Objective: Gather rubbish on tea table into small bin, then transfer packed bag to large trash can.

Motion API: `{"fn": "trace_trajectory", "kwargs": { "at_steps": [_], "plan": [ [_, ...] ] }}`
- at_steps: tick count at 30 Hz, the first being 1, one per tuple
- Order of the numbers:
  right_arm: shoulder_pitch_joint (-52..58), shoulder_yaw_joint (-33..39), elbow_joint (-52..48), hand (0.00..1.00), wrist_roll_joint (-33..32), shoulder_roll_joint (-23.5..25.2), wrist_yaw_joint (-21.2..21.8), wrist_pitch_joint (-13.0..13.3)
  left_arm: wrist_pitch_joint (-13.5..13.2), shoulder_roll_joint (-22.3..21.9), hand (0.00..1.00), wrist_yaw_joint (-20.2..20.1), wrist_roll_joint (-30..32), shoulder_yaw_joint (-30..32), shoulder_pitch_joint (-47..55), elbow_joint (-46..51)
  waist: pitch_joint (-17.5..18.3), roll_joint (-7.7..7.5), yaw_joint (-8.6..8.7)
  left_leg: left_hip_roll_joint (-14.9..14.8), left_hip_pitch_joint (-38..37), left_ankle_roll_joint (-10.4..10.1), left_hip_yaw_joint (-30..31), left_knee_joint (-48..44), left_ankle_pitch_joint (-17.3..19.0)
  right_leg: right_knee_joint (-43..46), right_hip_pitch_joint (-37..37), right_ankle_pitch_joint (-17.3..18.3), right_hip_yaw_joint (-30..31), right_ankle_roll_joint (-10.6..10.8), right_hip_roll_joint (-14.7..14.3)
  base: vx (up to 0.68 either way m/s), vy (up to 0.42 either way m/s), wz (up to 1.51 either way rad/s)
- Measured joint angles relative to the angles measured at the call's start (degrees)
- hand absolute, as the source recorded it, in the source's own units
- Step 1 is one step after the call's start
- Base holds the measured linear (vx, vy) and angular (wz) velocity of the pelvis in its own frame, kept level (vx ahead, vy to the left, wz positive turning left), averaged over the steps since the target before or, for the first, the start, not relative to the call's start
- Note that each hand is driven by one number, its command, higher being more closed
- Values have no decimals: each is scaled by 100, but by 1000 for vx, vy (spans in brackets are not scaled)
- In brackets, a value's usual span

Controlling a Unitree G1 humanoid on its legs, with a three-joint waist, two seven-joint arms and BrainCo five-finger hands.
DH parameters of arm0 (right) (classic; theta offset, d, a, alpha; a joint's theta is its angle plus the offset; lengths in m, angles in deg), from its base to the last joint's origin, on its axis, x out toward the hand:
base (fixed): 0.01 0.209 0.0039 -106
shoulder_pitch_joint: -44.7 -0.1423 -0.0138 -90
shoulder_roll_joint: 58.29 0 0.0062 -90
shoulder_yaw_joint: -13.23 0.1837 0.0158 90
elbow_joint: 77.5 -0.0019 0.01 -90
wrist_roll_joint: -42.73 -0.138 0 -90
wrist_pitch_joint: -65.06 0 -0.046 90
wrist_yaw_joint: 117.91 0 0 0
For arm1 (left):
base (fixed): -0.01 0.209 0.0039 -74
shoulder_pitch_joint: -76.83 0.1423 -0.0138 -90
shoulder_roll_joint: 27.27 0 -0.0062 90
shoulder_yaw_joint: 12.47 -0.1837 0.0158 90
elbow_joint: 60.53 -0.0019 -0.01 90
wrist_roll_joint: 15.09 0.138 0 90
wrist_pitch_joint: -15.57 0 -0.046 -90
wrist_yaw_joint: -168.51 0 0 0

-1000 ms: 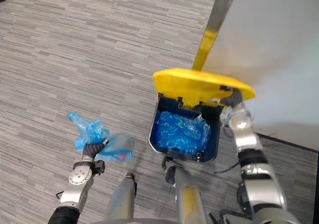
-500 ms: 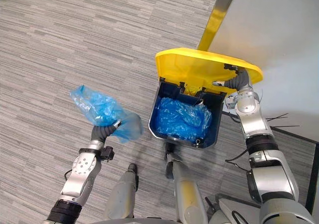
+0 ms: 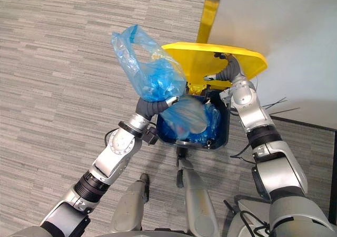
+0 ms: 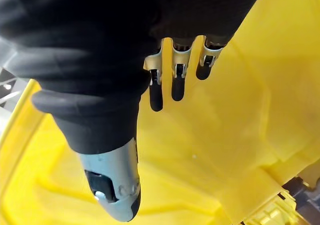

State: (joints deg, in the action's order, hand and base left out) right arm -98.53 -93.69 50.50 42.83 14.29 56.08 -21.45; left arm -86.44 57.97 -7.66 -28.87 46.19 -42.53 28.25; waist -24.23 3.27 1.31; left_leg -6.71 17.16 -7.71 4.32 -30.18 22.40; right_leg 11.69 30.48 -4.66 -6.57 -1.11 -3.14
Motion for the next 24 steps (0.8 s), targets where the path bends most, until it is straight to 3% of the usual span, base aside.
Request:
{"fn": "trace_trajectory", "kwargs": {
  "at_steps": [6,9,14,18,19,24],
  "plan": [
    [-477,-152,1,0,0,-16,3,-2,116,0,100,65,464,-3,-642,-1989,-230,-2,167,31,64,67,-186,-8,33,0,145,-83,175,-26,-16,24,18,-16],
    [-781,-157,-9,0,-5,-25,-37,0,302,-19,100,140,811,60,-893,-2849,-338,-4,258,65,313,119,-260,-131,61,-2,366,-141,249,9,-4,20,40,-12],
    [-878,-251,-205,0,-9,-35,-171,2,531,-167,100,288,1424,358,-970,-3771,-423,-33,243,55,671,167,-358,-268,90,36,721,-204,349,34,5,40,19,-8],
    [-865,-389,-1115,0,-35,-5,-280,11,660,-365,100,419,1922,689,-1153,-4147,-468,-40,186,-18,1172,277,-482,-630,198,180,1151,-222,362,28,-21,21,11,-8],
    [-857,-389,-1400,0,-74,10,-285,24,720,-470,0,459,2083,793,-1242,-4269,-470,-42,146,-39,1285,279,-496,-738,242,241,1251,-217,364,34,-36,22,7,-8],
    [-849,-392,-2126,0,-285,272,-389,107,855,-798,0,508,2506,1127,-1279,-4446,-475,-51,114,-88,1539,344,-598,-1012,352,488,1536,-140,395,55,-32,16,0,-7]
  ]
}}
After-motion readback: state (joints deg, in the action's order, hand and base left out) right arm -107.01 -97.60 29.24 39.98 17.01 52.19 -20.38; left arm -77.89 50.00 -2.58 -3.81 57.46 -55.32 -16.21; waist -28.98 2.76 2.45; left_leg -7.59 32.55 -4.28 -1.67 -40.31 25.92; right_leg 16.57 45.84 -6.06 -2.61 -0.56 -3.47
